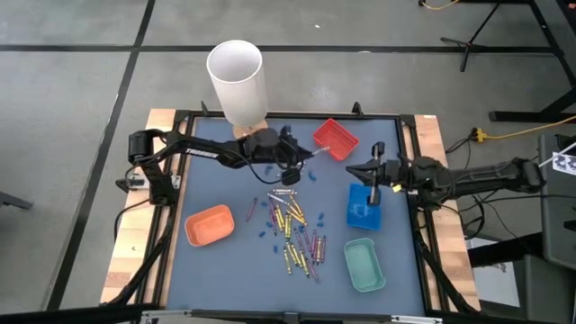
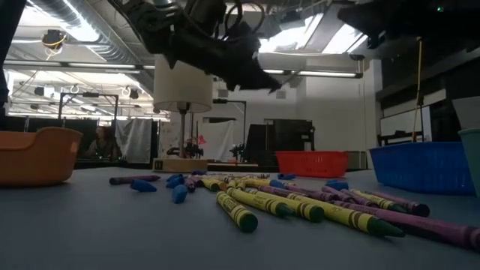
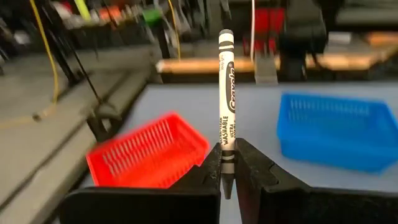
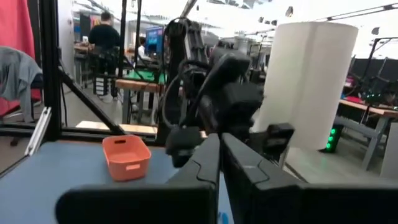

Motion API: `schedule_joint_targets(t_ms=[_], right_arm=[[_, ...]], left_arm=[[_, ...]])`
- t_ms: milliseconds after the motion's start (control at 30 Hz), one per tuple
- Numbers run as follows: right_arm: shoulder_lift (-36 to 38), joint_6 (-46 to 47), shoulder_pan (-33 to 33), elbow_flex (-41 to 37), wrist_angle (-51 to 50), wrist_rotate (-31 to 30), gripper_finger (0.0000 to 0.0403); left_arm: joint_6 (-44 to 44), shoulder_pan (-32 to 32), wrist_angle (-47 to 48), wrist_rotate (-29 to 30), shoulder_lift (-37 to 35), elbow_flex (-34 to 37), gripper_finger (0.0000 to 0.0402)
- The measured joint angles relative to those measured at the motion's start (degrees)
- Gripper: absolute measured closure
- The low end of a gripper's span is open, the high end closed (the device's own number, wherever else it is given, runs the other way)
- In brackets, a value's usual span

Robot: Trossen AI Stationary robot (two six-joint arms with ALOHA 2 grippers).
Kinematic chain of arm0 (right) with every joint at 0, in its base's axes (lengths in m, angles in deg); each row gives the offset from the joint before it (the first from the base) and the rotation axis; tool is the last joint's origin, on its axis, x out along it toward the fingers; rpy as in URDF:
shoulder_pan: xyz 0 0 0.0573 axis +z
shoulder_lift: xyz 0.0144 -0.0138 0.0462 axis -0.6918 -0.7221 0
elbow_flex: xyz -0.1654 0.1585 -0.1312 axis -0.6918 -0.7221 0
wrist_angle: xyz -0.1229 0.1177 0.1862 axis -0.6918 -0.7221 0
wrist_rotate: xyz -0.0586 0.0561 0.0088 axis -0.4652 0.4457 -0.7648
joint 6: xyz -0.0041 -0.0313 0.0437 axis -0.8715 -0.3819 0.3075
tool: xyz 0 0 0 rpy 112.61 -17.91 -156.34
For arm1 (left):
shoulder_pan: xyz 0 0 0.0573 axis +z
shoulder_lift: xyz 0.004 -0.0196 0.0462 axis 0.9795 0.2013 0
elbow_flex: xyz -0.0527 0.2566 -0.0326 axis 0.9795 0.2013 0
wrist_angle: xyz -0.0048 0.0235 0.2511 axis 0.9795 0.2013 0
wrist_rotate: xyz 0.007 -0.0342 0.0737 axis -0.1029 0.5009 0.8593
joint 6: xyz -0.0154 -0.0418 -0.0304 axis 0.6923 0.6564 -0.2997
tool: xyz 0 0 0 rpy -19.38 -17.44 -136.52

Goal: Sort crayons
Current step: Put the grey crayon into the red bin

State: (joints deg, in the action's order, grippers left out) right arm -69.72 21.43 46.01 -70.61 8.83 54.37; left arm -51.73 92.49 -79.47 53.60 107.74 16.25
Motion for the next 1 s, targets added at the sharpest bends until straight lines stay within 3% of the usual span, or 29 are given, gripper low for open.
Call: schedule_joint_targets(t_ms=[367, 800, 1000], right_arm=[[-2.4, 0.0, 0.0, 3.3, 0.4, 0.0, 0.0384], [-3.1, 0.1, 0.0, 3.3, -0.2, 0.2, 0.0384], [-3.5, 0.2, 0.0, 3.3, -0.4, 0.2, 0.0384]], left_arm=[[1.1, 4.0, -22.3, 0.1, 10.3, -1.0, 0.0392], [1.6, 6.0, -19.1, 0.7, 26.6, -18.6, 0.0392], [1.5, 6.3, -16.1, 5.5, 28.5, -20.3, 0.0388]])
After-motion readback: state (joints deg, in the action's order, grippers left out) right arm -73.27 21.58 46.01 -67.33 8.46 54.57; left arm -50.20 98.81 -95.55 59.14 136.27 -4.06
